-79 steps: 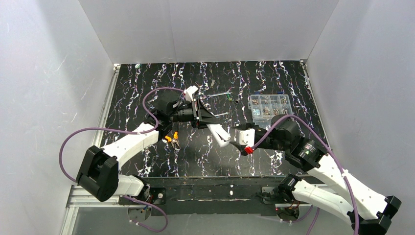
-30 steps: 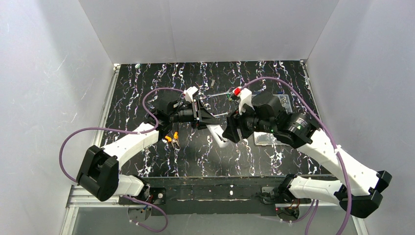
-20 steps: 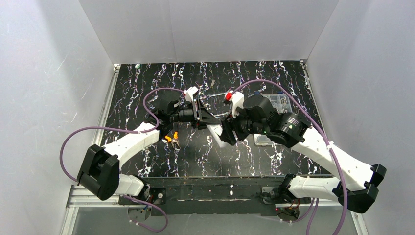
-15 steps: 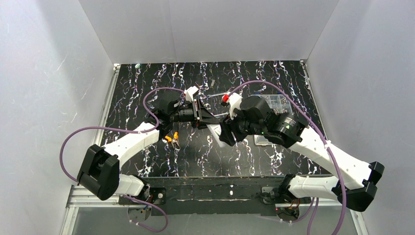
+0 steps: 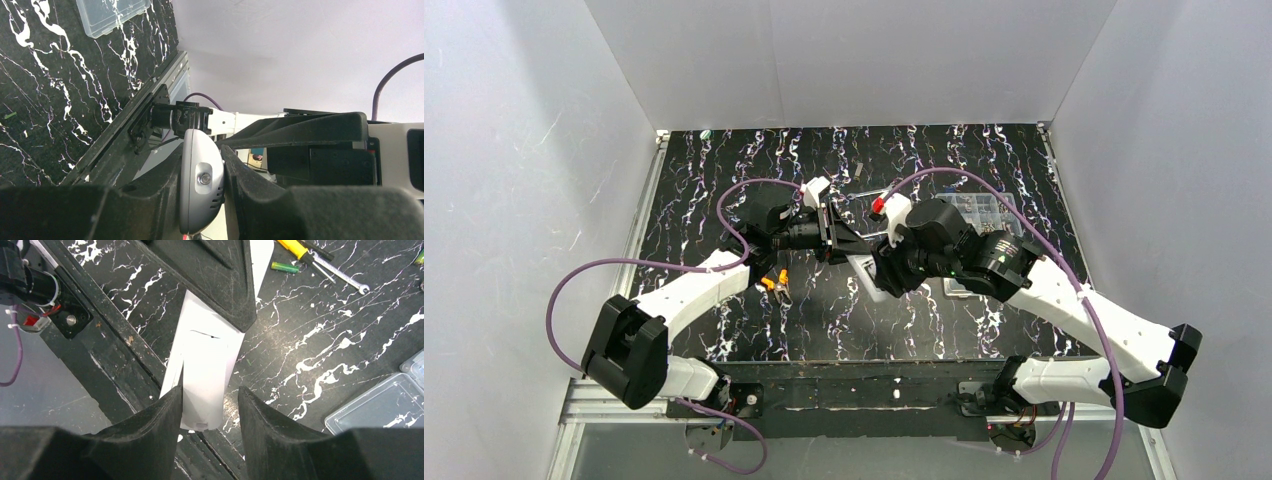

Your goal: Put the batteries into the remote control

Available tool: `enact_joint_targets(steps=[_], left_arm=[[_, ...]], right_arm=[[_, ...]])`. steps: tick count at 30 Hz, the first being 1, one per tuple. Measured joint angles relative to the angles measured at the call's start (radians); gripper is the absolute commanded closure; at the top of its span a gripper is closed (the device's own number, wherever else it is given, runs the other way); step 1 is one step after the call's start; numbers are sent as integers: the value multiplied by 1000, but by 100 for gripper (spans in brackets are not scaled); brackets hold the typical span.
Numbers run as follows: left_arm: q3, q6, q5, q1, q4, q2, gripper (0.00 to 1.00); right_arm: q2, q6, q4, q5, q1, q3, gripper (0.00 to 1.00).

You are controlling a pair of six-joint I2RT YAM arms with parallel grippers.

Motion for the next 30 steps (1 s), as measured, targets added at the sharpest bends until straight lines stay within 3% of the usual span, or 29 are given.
enact_joint_targets(steps=[8,13,18,25,30], left_arm=[[0,0,0,0,-1,0,100],[0,1,-1,0,-1,0,100],[0,20,-1,0,-26,0,100],[0,64,-2,0,-93,-3,100],[0,85,-2,0,-127,-11,100]], right_arm=[[1,-2,0,2,2,0,62],[-1,2,0,21,2,0,60],[-51,37,6,134,-4,-9,54],[-178,189,22,203,-182,-97,54],[-159,272,18,178,-296,-222,55]])
